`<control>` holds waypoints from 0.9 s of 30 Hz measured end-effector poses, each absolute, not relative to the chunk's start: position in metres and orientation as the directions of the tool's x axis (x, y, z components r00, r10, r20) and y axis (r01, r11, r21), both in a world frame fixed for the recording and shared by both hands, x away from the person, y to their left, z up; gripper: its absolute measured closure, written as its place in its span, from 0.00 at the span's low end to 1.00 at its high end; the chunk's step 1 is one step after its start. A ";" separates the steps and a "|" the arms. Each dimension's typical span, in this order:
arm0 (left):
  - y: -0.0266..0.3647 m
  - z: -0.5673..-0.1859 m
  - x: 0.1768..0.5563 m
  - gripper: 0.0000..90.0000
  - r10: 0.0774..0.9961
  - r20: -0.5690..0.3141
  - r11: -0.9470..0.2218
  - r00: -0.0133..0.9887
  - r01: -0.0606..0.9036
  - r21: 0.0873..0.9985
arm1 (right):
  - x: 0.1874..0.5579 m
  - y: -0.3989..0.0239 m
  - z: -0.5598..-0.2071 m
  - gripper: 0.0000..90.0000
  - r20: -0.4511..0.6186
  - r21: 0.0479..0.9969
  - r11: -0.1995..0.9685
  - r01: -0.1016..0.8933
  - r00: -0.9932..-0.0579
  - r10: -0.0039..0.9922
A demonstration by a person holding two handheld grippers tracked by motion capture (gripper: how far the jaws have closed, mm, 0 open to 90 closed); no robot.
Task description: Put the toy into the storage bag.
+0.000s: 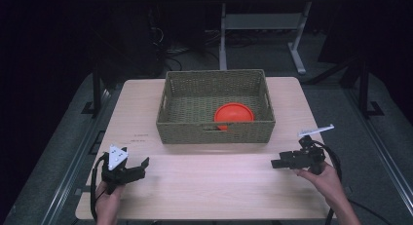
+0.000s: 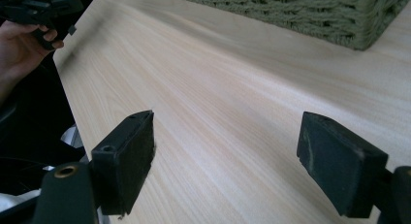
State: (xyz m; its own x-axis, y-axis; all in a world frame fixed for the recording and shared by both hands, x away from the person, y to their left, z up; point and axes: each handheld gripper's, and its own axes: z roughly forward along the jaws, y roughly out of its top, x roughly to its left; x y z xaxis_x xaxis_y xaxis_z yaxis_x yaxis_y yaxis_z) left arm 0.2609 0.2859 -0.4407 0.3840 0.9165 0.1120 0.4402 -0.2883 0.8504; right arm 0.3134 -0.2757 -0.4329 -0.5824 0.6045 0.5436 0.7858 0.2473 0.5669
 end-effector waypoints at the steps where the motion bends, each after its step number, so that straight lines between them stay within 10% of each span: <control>1: 0.286 -0.441 0.261 0.14 0.917 0.111 -0.288 0.383 0.442 0.850 | 0.312 -0.277 -0.434 0.23 0.540 0.571 0.249 0.782 -0.586 0.604; 27: 0.283 -0.440 0.260 0.14 0.912 0.113 -0.294 0.395 0.435 0.851 | 0.256 -0.308 -0.467 0.23 0.592 0.675 -0.007 0.738 -0.536 0.601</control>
